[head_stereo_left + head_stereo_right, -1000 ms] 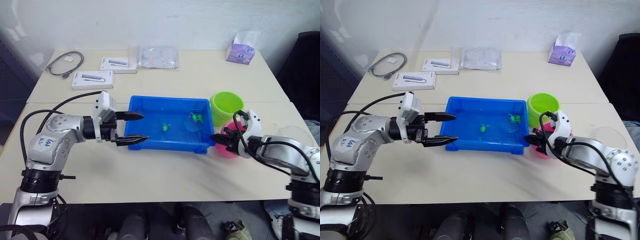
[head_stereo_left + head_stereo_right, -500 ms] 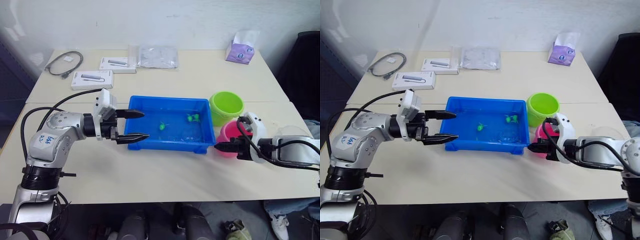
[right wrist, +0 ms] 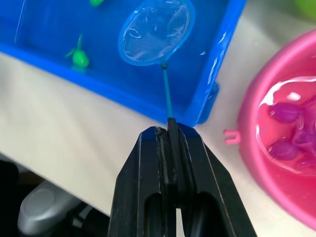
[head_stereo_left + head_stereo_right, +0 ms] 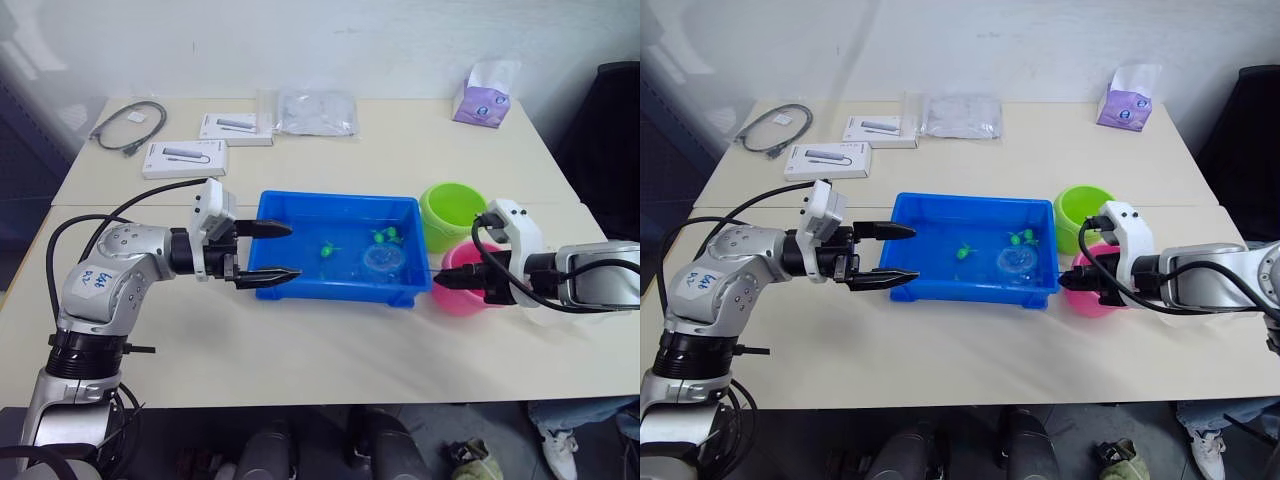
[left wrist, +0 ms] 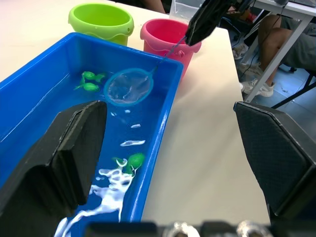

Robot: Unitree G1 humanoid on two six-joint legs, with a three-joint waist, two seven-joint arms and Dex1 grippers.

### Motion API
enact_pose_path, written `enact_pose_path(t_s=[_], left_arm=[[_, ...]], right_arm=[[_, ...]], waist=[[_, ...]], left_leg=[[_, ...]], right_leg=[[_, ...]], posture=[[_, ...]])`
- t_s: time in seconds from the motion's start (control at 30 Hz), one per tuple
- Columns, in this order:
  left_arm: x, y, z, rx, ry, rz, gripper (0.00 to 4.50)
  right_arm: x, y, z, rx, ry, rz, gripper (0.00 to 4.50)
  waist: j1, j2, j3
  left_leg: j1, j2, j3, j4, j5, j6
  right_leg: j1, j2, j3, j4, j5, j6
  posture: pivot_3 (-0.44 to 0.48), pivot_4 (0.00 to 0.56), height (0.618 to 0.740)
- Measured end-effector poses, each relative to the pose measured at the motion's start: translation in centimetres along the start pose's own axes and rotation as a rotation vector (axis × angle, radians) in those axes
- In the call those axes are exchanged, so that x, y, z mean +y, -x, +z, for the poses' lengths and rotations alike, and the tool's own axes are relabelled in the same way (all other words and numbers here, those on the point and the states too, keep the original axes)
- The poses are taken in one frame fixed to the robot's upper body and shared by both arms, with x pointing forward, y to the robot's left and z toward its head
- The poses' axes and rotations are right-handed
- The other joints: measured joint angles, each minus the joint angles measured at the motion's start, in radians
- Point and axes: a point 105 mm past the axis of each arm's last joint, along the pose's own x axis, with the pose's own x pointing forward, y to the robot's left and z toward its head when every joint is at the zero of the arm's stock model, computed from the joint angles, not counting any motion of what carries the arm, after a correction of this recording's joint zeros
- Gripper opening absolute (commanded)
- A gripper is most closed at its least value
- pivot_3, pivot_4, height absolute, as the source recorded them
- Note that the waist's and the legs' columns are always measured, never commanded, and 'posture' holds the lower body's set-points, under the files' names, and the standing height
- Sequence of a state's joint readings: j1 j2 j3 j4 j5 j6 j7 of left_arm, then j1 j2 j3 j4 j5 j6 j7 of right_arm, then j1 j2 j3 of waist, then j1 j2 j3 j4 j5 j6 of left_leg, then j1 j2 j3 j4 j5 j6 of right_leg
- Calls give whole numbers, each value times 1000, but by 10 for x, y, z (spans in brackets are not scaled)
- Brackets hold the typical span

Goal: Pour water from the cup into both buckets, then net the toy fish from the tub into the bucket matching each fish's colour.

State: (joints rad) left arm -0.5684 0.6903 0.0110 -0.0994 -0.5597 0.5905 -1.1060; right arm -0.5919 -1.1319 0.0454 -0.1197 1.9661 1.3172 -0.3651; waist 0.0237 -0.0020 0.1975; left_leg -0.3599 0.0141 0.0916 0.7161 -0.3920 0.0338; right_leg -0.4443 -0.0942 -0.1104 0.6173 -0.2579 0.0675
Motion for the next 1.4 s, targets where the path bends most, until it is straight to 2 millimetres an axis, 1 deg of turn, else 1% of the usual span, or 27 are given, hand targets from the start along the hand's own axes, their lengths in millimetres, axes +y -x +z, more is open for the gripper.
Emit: enact_pose_path(t_s=[0.1, 0.17, 0.33, 0.43, 0.5, 0.67, 0.73, 0.83, 0.9, 0.97, 1.03, 1.07, 1.2, 1.4], left_arm=[[0, 0, 0, 1, 0, 0, 4427], [0, 0, 0, 2, 0, 1, 4427], [1, -1, 0, 2, -6, 0, 4427], [0, -1, 0, 2, -7, 1, 4427], [1, -1, 0, 2, -7, 2, 4427], [0, -2, 0, 0, -8, 4, 4427], [1, -1, -1, 0, -5, 7, 4427], [0, -1, -2, 1, 0, 10, 4427], [1, -1, -2, 1, -1, 11, 4427], [1, 0, -1, 2, -2, 15, 4427], [1, 1, -1, 1, -5, 18, 4427], [1, 1, -1, 1, -5, 18, 4427], [2, 1, -1, 2, -6, 20, 4427], [2, 1, -1, 3, -7, 20, 4427]], right_arm=[[-6, 1, 6, 1, -35, 5, 0], [-9, 5, 15, -18, -51, 0, 0], [-7, 11, 33, -19, -22, -23, 0], [-13, 11, 41, -21, -60, -40, 0], [-17, 5, 41, -19, -102, -35, 0], [-26, -27, 33, 1, -264, -7, 0], [-28, -32, 33, -10, -302, -9, 0], [-27, -34, 36, -40, -332, 1, 0], [-26, -37, 35, -43, -343, 12, 0], [-23, -44, 31, -54, -369, 31, 0], [-20, -52, 33, -83, -427, 42, 0], [-22, -53, 34, -97, -454, 29, 0], [-34, -48, 41, -162, -547, -36, 0], [-29, -55, 41, -177, -629, -44, 0]], waist=[[-1, 0, 0], [-1, 0, 0], [-1, 0, 0], [0, 0, 0], [0, 0, 0], [-2, 0, 0], [-1, 0, 0], [0, 0, 0], [-1, 0, 0], [-2, 0, 0], [-3, 1, 0], [-4, 1, 0], [-3, 1, 1], [-13, 1, 1]], left_leg=[[0, 0, 0, 0, 0, 0], [0, 0, 0, 0, 0, 0], [0, 0, 0, 0, 0, 0], [-1, 0, 0, 0, 0, 0], [-2, 0, 0, 0, 0, 0], [-6, 0, 0, 1, 0, 0], [-8, 1, -1, 2, 0, 0], [-9, 1, -2, 2, 0, 1], [-9, 1, -2, 2, 1, 1], [-9, 1, -1, 2, 1, 1], [-9, 1, -1, 2, 1, 1], [-9, 1, -1, 2, 1, 1], [-9, 1, -1, 2, 1, 1], [-8, 1, -1, 2, 1, 0]], right_leg=[[0, 0, 0, 0, 0, 0], [0, 0, 0, 0, 0, 0], [0, 0, 0, -1, 0, 0], [0, 0, -1, -1, 0, 0], [0, 0, -2, -2, 0, 0], [-3, 0, -4, -1, 0, 1], [-4, -1, -6, -1, 0, 1], [-3, -1, -7, -1, 0, 1], [-3, -1, -7, -1, 1, 1], [-3, -1, -7, -1, 1, 1], [-3, -1, -7, 0, 1, 1], [-4, -1, -7, 0, 1, 1], [-3, -1, -7, 0, 1, 1], [-3, -1, -7, 1, 1, 1]], posture=[[0, 150, 740], [0, 150, 740], [0, 150, 740], [0, 150, 740], [0, 150, 740], [0, 150, 740], [0, 150, 740], [0, 150, 740], [0, 150, 740], [0, 150, 740], [0, 150, 740], [0, 150, 740], [0, 150, 740], [0, 150, 740]])
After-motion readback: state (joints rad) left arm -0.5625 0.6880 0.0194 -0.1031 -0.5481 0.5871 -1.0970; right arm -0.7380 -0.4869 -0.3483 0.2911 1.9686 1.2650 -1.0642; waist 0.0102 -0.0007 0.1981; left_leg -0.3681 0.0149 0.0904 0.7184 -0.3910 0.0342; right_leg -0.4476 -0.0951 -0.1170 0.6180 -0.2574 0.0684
